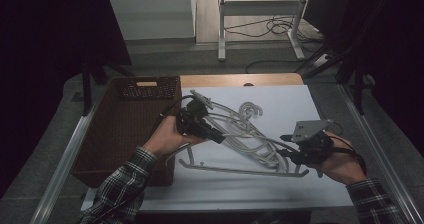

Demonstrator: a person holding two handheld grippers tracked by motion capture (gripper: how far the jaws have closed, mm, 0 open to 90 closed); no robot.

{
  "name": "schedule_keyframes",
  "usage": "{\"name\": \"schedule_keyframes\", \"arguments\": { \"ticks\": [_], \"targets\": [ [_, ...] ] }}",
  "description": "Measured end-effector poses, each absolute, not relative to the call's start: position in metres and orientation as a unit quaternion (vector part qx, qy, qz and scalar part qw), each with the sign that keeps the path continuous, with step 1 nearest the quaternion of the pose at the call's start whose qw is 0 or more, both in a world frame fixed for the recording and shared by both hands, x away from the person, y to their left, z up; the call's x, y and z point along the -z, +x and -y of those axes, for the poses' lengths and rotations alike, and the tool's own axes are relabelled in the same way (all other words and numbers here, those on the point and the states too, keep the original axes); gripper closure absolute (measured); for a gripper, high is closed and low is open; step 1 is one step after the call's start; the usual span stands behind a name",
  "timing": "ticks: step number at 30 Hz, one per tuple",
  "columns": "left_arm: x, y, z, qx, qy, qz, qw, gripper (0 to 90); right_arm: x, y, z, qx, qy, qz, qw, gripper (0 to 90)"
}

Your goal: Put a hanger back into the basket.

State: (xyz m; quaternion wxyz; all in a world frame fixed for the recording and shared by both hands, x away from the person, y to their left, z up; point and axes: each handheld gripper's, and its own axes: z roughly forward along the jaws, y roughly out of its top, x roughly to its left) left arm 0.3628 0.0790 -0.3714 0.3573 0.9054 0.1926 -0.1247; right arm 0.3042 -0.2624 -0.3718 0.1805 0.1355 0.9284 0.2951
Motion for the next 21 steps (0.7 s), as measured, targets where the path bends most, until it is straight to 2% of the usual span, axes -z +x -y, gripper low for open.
{"name": "schedule_keyframes", "arguments": {
  "ticks": [7, 11, 21],
  "targets": [
    [0.366, 0.361, -0.088, 0.111, 0.904, -0.198, 0.362, 81.5, 0.372, 0.312, 0.269, -0.3, 0.197, -0.917, 0.172, 28.2],
    [0.361, 0.36, -0.099, 0.095, 0.903, -0.209, 0.364, 81.5, 0.371, 0.314, 0.274, -0.308, 0.223, -0.908, 0.177, 20.5],
    [0.355, 0.359, -0.124, 0.056, 0.89, -0.254, 0.374, 81.5, 0.367, 0.311, 0.283, -0.333, 0.247, -0.894, 0.17, 15.7]
  ]
}}
